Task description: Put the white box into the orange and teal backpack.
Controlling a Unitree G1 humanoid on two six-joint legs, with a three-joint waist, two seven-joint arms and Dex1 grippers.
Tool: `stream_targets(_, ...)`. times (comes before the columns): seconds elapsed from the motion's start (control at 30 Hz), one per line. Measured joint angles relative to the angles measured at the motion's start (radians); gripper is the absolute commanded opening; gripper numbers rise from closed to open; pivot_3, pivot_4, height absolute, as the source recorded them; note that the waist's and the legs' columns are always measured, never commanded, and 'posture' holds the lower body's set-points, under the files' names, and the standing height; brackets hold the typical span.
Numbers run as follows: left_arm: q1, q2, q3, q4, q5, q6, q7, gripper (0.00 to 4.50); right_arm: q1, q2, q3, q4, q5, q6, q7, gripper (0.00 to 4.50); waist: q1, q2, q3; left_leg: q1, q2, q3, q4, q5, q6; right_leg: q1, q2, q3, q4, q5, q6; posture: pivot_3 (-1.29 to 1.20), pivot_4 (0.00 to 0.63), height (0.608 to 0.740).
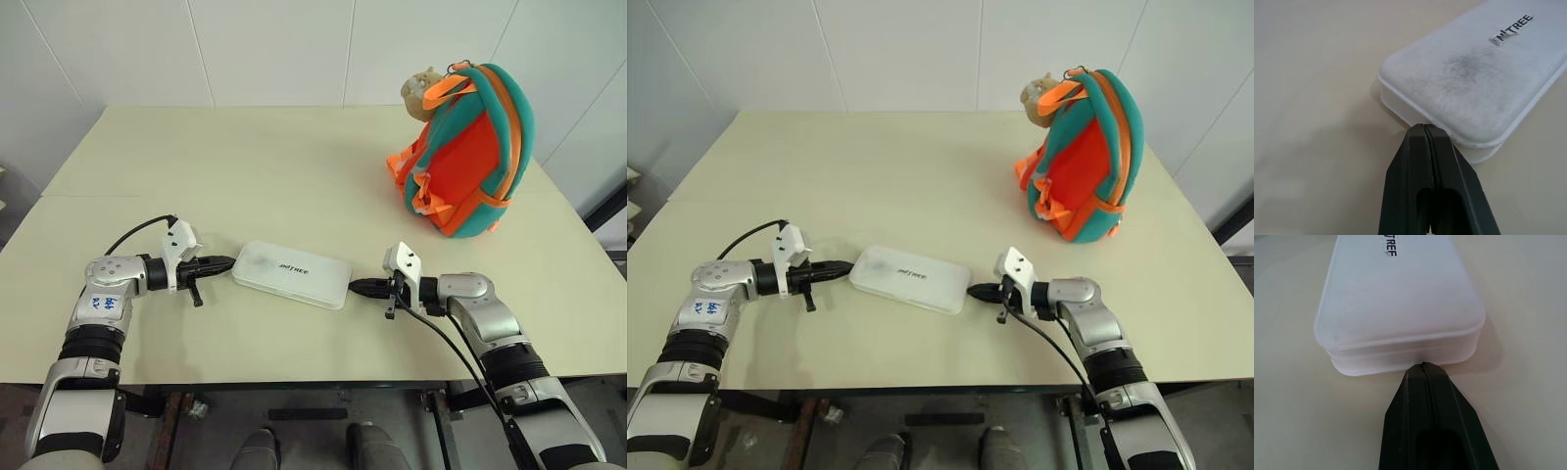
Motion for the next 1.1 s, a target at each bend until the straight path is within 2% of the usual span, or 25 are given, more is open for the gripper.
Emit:
stream_targets(0.27, 0.015, -0.019, 0.0, -0.011, 0.0, 0.01, 0.0, 0.02, 0.003, -0.016, -0.003, -0.003, 0.0, 0.001, 0.007, 0.0, 0.001, 0.0, 0.0, 0.0, 0.0, 0.0, 0.001, 0.0, 0.0, 0.0, 0.0, 0.0, 0.0, 0.0, 0.0, 0.0, 0.15, 0.74)
stream_targets(0.63, 0.101, -0.065, -0.017, -0.242, -0.008, 0.142, -0.009, 0.02, -0.115, -0.077, -0.028, 0.202, -0.037, -0.078, 0.049, 0.0, 0.0, 0.0, 0.0, 0.0, 0.0, 0.0, 0.001, 0.0, 0.0, 0.001, 0.0, 0.0, 0.0, 0.0, 0.0, 0.0, 0.15, 0.74)
stream_targets(1.0, 0.134, -0.069, -0.015, -0.317, -0.017, 0.196, 0.001, 0.02, -0.159, -0.072, -0.035, 0.292, -0.06, -0.141, 0.066, 0.0, -0.001, 0.0, 0.0, 0.001, 0.0, 0.0, 0.001, 0.0, 0.0, 0.001, 0.0, 0.0, 0.0, 0.0, 0.0, 0.0, 0.15, 0.74)
stream_targets(1.1, 0.144, -0.068, -0.015, -0.342, -0.021, 0.228, 0.011, 0.59, -0.173, -0.071, -0.039, 0.32, -0.062, -0.154, 0.064, 0.58, -0.002, 0.0, 0.0, 0.0, 0.0, 0.0, 0.001, 0.0, 0.0, 0.001, 0.0, 0.0, 0.0, 0.0, 0.0, 0.0, 0.15, 0.74)
